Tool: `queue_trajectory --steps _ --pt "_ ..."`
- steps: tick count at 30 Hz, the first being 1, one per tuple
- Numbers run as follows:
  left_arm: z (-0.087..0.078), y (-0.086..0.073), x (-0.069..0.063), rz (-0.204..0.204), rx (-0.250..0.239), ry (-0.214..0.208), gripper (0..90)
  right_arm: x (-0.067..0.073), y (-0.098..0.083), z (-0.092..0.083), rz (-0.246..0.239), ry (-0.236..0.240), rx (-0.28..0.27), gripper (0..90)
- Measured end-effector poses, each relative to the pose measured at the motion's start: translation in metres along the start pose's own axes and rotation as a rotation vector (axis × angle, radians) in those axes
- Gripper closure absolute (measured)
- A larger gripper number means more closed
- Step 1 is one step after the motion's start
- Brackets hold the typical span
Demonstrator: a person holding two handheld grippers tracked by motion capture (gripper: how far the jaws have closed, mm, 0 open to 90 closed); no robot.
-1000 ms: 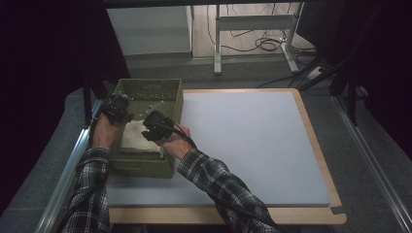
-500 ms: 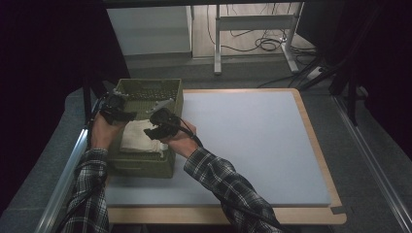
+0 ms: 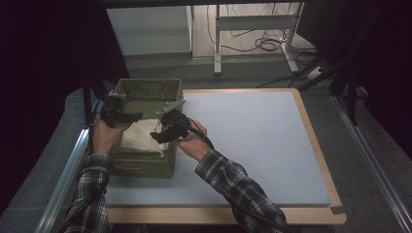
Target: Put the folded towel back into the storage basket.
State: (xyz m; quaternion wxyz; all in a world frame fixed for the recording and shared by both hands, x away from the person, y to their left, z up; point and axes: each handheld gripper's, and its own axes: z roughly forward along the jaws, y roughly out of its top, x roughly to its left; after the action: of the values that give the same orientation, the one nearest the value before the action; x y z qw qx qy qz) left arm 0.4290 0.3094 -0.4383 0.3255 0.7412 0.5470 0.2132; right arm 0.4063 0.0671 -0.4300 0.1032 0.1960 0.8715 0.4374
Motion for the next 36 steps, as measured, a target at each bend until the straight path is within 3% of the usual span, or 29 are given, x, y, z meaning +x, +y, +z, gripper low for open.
queue_trajectory --steps 15,36 --pt "-0.013 -0.007 -0.019 0.024 -0.035 -0.039 6.1 -0.013 -0.02 -0.028 0.033 0.007 -0.031 17.0" --pt "-0.032 -0.015 -0.05 0.03 -0.105 -0.104 3.2 -0.031 -0.053 -0.067 0.049 -0.004 -0.041 10.9"
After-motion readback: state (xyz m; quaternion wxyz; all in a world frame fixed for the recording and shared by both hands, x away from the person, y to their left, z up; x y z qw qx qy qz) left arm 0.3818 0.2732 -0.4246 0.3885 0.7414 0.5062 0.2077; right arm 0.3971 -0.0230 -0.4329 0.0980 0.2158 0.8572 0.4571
